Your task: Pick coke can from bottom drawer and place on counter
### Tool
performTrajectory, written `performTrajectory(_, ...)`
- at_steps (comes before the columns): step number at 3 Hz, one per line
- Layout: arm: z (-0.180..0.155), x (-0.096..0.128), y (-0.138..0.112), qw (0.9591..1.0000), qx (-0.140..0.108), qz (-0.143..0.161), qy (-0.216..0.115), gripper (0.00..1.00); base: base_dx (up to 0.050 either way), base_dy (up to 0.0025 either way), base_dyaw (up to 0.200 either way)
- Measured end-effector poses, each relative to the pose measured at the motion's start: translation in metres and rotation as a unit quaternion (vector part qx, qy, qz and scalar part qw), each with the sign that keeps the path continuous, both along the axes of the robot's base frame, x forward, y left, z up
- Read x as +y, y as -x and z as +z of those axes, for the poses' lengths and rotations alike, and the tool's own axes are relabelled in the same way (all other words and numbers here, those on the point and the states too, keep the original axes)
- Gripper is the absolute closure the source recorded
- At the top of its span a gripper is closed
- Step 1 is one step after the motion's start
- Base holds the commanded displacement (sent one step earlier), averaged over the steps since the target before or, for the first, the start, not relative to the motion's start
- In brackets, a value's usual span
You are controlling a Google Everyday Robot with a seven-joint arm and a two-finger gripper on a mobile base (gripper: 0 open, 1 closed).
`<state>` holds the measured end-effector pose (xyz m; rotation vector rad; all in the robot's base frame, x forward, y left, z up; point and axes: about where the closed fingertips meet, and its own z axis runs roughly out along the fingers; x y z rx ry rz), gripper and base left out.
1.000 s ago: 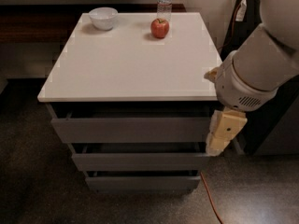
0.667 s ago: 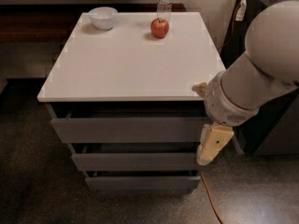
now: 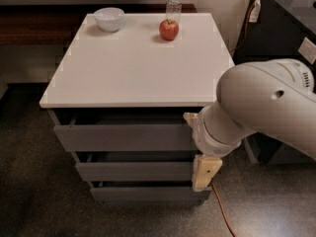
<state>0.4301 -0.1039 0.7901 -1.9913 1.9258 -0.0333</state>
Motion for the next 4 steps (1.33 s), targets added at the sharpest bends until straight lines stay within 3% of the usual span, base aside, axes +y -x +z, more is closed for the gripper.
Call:
performTrajectory(2,-0.077,0.026,0.006,0.9994,0.009,0.019,0.028,0.0,0.0,0.0,0.0)
performTrajectory(4,-0.08,0.026,0.007,0.9993,0.008,0.018,0.031,0.0,0.0,0.0,0.0)
